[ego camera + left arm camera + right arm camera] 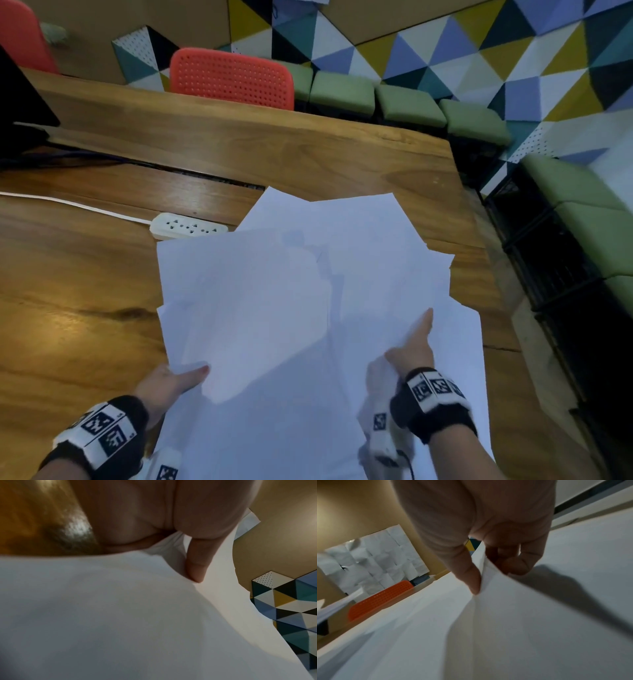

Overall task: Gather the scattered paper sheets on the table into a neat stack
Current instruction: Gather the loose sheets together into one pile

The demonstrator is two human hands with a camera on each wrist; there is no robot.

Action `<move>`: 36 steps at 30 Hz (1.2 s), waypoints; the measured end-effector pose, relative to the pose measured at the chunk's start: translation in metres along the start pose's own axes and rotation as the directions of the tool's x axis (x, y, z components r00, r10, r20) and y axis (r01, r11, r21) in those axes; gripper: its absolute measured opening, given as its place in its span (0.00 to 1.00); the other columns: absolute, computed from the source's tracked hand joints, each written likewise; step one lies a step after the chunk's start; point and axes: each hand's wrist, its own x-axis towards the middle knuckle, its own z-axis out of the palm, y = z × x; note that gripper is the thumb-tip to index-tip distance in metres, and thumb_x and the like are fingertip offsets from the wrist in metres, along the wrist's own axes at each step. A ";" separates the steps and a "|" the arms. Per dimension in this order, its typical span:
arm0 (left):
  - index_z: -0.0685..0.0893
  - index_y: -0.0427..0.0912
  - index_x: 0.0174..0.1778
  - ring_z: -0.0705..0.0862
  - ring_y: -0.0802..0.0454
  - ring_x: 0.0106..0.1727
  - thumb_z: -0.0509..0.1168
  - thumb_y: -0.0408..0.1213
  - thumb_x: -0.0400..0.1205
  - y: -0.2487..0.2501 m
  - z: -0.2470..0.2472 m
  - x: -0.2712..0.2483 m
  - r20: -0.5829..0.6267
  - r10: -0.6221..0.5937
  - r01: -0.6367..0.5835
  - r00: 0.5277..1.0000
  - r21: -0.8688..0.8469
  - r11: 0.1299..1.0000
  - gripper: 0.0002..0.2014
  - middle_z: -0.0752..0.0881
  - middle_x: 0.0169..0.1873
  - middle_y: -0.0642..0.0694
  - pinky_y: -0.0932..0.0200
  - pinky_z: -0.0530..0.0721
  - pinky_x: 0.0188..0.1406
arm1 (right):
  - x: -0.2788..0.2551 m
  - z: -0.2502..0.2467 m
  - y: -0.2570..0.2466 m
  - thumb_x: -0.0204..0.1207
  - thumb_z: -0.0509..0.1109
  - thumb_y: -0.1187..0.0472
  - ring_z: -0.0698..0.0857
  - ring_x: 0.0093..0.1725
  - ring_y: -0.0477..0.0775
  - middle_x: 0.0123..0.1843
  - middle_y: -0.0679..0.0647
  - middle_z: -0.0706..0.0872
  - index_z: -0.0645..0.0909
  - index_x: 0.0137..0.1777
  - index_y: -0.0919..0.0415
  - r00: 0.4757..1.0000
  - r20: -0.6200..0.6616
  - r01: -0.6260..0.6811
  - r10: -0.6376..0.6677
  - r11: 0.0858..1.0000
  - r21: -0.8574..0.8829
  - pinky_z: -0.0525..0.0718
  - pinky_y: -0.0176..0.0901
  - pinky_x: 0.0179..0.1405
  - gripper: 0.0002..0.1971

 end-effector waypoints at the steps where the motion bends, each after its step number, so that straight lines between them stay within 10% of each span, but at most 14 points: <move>1: 0.80 0.31 0.60 0.84 0.37 0.53 0.64 0.28 0.79 0.001 0.001 0.001 -0.002 0.005 -0.005 1.000 0.007 1.000 0.13 0.86 0.53 0.35 0.44 0.78 0.60 | -0.001 -0.007 0.012 0.74 0.64 0.72 0.78 0.65 0.68 0.73 0.70 0.73 0.27 0.79 0.44 1.000 0.021 -0.013 0.013 1.000 -0.006 0.76 0.49 0.55 0.51; 12: 0.79 0.29 0.55 0.83 0.39 0.42 0.64 0.24 0.79 0.006 0.029 -0.006 -0.001 0.091 -0.090 0.996 0.136 0.987 0.10 0.85 0.43 0.37 0.53 0.80 0.40 | -0.005 -0.019 0.041 0.63 0.81 0.58 0.68 0.72 0.74 0.75 0.67 0.62 0.49 0.81 0.54 0.962 -0.225 -0.117 0.154 0.979 0.169 0.75 0.66 0.63 0.52; 20: 0.80 0.27 0.53 0.83 0.32 0.50 0.66 0.25 0.77 0.000 0.032 -0.003 -0.048 0.094 -0.085 0.994 0.164 0.983 0.10 0.85 0.50 0.30 0.42 0.80 0.56 | -0.009 -0.008 0.046 0.70 0.74 0.67 0.72 0.74 0.67 0.79 0.62 0.67 0.55 0.78 0.59 0.988 -0.140 -0.047 0.072 0.983 0.177 0.75 0.55 0.66 0.40; 25: 0.80 0.32 0.49 0.84 0.33 0.49 0.67 0.27 0.77 -0.005 0.035 0.001 -0.030 0.086 -0.079 0.996 0.171 0.982 0.06 0.86 0.43 0.35 0.39 0.81 0.57 | -0.007 -0.034 0.072 0.67 0.75 0.57 0.77 0.53 0.65 0.46 0.56 0.80 0.76 0.49 0.61 0.969 -0.215 -0.129 0.118 0.991 -0.041 0.80 0.50 0.53 0.15; 28: 0.80 0.29 0.53 0.85 0.30 0.51 0.66 0.26 0.78 -0.003 0.042 0.002 0.000 0.084 -0.083 0.996 0.189 0.978 0.09 0.87 0.45 0.32 0.36 0.81 0.58 | -0.010 -0.044 0.078 0.65 0.76 0.53 0.70 0.63 0.67 0.64 0.62 0.71 0.78 0.47 0.54 0.944 -0.272 -0.229 0.187 0.965 -0.132 0.77 0.59 0.63 0.14; 33: 0.80 0.30 0.56 0.85 0.28 0.51 0.68 0.30 0.77 -0.003 0.044 0.006 0.011 0.074 -0.075 0.997 0.218 0.973 0.13 0.87 0.49 0.28 0.30 0.81 0.59 | -0.008 -0.043 0.083 0.66 0.75 0.56 0.71 0.51 0.63 0.61 0.61 0.70 0.75 0.35 0.53 0.944 -0.309 -0.172 0.117 0.972 -0.158 0.79 0.53 0.53 0.10; 36: 0.81 0.30 0.55 0.86 0.28 0.49 0.68 0.30 0.77 -0.006 0.042 0.008 0.000 0.089 -0.087 0.996 0.228 0.970 0.12 0.87 0.48 0.28 0.30 0.82 0.57 | -0.009 -0.042 0.084 0.65 0.76 0.61 0.72 0.50 0.63 0.64 0.62 0.68 0.75 0.46 0.55 0.936 -0.326 -0.160 0.133 0.985 -0.060 0.80 0.52 0.50 0.14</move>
